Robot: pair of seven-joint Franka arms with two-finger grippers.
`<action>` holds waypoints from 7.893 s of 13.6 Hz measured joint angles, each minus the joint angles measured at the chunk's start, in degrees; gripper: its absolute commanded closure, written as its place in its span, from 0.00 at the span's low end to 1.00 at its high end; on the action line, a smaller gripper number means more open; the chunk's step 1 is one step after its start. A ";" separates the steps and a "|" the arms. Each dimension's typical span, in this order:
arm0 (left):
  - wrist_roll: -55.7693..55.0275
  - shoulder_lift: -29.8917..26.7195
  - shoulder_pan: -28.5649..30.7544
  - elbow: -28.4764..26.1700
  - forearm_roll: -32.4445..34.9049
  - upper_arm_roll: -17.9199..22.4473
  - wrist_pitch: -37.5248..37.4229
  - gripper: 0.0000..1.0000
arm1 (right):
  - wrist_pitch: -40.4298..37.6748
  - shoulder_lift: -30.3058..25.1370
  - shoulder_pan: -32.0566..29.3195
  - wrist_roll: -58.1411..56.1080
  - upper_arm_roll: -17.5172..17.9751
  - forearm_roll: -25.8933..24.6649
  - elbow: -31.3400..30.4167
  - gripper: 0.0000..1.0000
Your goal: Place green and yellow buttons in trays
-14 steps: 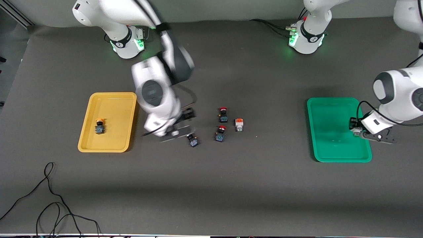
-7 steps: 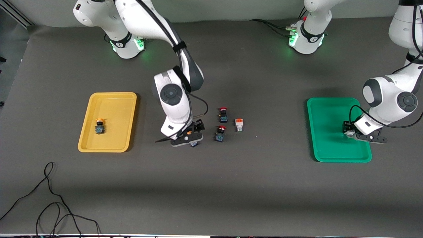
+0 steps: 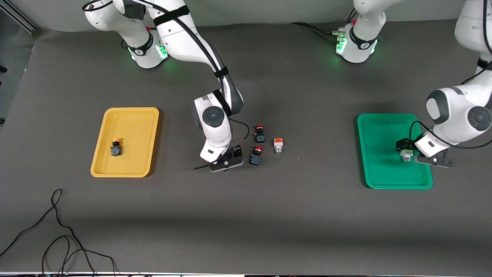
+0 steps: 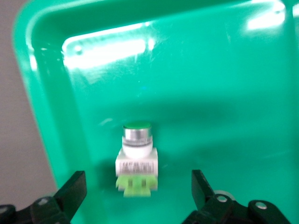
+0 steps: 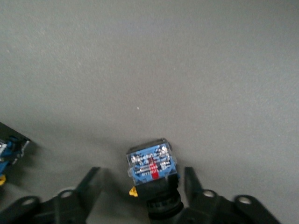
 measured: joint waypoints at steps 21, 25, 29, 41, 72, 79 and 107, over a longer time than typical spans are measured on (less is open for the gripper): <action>-67.14 13.14 -43.77 31.28 -0.84 -9.08 -22.97 0.00 | -45.69 -20.02 -2.97 -23.31 -34.57 0.02 1.21 0.75; -67.07 19.24 -43.90 29.76 2.37 -8.86 -15.02 0.00 | -27.61 -20.09 -3.31 -33.78 -35.40 5.43 -17.11 0.75; -67.01 20.15 -44.48 24.52 3.09 -8.88 -8.35 0.01 | -18.90 -14.03 -3.11 -40.28 -32.13 17.39 -26.65 0.63; -66.99 14.21 -43.20 22.80 4.80 -8.33 -13.32 1.00 | -37.65 -10.80 2.84 -39.77 -42.79 15.03 -14.04 0.00; -17.96 1.10 -2.71 -0.87 1.48 -8.20 -3.71 1.00 | -54.25 -48.61 -60.21 -15.73 22.35 -21.77 -0.78 0.00; -19.97 4.48 -3.59 -0.88 3.18 -7.79 -0.57 1.00 | -53.75 -48.90 -60.20 -12.53 23.09 -23.55 -0.75 0.00; -19.87 -9.46 -4.07 40.56 1.34 -18.22 -59.32 0.00 | -53.42 -48.93 -61.10 -12.23 24.30 -23.66 0.28 0.00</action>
